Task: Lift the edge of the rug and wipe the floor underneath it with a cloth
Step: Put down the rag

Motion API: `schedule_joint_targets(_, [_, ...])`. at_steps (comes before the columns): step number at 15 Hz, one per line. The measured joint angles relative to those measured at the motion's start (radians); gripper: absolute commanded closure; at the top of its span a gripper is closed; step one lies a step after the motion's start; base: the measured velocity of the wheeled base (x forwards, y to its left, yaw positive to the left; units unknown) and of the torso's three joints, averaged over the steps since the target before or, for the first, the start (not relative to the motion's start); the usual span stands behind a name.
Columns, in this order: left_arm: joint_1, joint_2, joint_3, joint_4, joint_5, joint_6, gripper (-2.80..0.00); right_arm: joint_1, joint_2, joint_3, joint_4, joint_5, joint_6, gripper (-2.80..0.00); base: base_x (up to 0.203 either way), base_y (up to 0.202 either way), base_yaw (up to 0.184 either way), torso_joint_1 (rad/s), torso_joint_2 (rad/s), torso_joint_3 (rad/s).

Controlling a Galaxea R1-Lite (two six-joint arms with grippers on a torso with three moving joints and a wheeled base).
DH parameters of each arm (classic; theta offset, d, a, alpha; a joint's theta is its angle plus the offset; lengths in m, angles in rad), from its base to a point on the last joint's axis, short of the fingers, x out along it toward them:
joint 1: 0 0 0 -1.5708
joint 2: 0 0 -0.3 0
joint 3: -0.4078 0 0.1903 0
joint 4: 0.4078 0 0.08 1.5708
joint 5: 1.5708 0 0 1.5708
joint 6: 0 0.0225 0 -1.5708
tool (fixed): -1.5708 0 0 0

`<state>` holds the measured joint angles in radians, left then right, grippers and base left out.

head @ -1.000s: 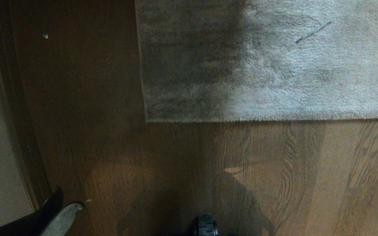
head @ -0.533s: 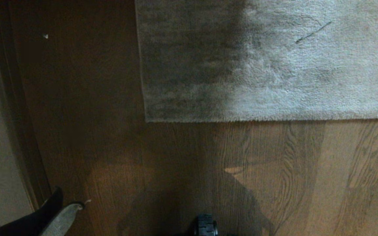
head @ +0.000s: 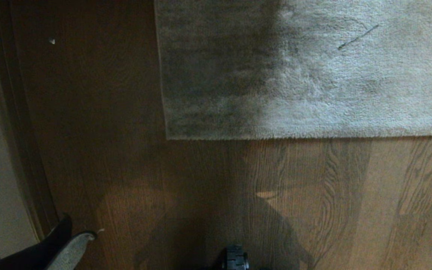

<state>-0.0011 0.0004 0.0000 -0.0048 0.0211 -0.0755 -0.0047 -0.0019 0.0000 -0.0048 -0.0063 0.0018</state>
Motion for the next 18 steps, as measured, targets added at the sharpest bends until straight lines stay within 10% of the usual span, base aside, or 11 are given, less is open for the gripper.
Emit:
schedule_joint_targets(13, [0.001, 0.021, -0.034, 0.004, -0.030, 0.009, 0.00, 0.000, 0.000, 0.000, 0.001, 0.000, 0.000, 0.00, 0.000, 0.000, 0.000, 0.000, 0.00, 0.000])
schedule_joint_targets(18, [-0.027, 0.328, -0.133, -0.132, -0.063, -0.029, 0.00, 0.000, 0.001, 0.000, 0.001, 0.000, 0.000, 0.00, 0.000, 0.000, 0.000, 0.000, 0.00, 0.000])
